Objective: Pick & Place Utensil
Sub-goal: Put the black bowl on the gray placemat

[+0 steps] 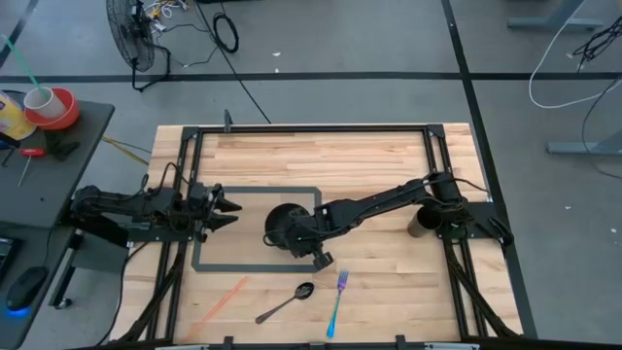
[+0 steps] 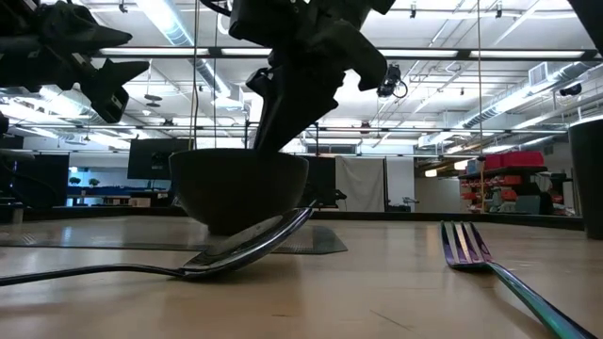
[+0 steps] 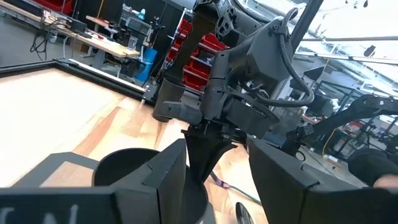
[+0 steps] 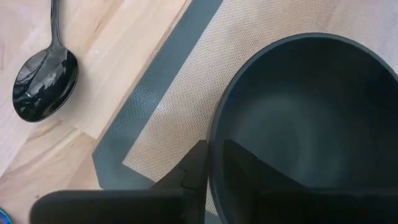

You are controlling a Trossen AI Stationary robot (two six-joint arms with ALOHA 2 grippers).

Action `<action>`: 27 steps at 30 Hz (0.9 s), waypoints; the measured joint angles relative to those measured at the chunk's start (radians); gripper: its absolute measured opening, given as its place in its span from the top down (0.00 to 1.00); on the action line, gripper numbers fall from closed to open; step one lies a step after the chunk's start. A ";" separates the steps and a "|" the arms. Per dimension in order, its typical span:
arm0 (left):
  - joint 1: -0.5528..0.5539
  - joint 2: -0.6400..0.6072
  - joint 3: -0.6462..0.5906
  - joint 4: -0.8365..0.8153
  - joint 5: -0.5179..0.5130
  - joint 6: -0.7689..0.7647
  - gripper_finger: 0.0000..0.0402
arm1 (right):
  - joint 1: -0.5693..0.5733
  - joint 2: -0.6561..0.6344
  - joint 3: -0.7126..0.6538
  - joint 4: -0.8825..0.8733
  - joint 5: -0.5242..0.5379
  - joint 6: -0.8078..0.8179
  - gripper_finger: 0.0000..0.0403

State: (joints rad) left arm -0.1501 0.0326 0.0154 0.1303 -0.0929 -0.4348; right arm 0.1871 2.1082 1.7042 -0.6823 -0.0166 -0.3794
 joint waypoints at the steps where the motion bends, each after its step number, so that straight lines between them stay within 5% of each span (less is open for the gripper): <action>1: 0.000 0.000 -0.002 0.005 0.000 0.000 0.55 | 0.000 0.000 0.000 0.002 0.000 0.001 0.85; 14: -0.002 0.053 -0.006 0.195 0.083 0.009 0.55 | 0.048 -0.137 0.000 -0.082 0.025 0.076 0.66; 20: -0.065 0.261 -0.006 0.381 0.071 0.031 0.55 | 0.072 -0.244 0.002 -0.169 0.097 0.187 0.63; 27: -0.144 0.616 0.103 0.482 -0.046 0.081 0.55 | 0.081 -0.296 0.002 -0.307 0.330 0.281 0.65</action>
State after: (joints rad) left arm -0.2946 0.6489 0.1182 0.6118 -0.1386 -0.3535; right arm 0.2683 1.8117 1.7061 -0.9894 0.3133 -0.0980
